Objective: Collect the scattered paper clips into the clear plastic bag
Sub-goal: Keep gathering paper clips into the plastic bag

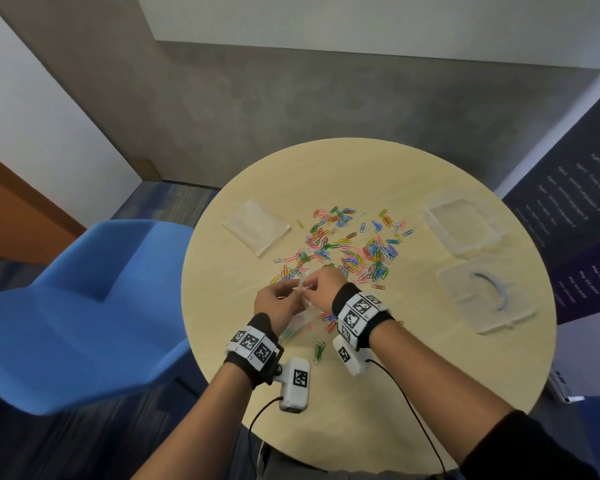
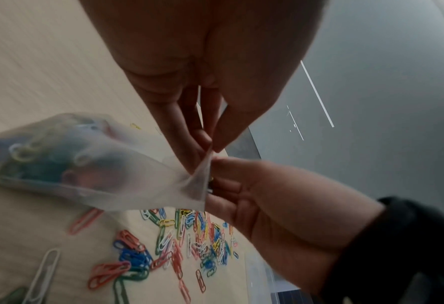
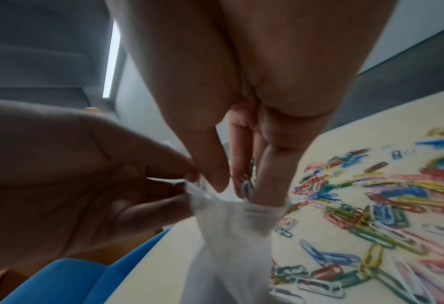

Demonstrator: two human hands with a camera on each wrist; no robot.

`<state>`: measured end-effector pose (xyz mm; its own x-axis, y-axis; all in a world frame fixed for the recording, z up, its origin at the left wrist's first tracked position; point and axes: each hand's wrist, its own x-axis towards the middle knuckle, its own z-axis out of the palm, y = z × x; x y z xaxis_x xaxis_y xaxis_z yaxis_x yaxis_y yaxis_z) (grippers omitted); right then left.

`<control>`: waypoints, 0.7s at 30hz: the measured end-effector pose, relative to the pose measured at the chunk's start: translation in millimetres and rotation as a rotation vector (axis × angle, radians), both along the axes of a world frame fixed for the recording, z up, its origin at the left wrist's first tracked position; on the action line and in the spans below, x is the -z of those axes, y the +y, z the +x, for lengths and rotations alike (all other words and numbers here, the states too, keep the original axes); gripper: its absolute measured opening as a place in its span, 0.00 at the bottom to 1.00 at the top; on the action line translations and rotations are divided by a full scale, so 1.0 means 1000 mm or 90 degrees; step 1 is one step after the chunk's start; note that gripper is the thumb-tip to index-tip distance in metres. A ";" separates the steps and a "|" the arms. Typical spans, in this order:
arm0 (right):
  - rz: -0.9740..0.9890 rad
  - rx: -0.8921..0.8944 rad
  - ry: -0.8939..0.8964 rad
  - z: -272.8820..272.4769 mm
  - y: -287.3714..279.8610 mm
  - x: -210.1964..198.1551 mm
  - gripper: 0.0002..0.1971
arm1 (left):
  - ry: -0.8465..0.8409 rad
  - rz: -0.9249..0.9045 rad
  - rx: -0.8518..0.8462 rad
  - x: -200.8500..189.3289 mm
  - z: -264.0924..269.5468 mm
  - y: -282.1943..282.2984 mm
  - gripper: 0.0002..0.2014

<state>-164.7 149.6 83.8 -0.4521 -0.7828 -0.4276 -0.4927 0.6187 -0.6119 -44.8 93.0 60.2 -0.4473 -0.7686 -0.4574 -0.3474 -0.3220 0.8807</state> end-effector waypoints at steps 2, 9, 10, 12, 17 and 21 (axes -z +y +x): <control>0.043 -0.025 0.009 0.003 -0.005 -0.005 0.17 | 0.004 0.003 -0.008 0.000 -0.002 0.000 0.11; 0.159 -0.237 0.188 0.002 -0.009 -0.022 0.12 | -0.021 -0.010 0.000 0.003 -0.011 -0.004 0.07; 0.158 -0.259 0.187 0.002 -0.009 -0.020 0.12 | -0.026 -0.024 0.004 0.005 -0.013 -0.004 0.07; 0.099 -0.266 0.128 -0.006 -0.005 -0.016 0.12 | -0.037 -0.043 -0.009 0.012 -0.015 -0.003 0.08; -0.144 0.029 -0.020 -0.080 0.006 0.001 0.17 | -0.038 -0.039 -0.045 0.019 -0.012 -0.007 0.06; -0.024 0.055 0.197 -0.163 -0.005 0.046 0.17 | -0.018 -0.018 -0.048 0.020 -0.002 -0.017 0.06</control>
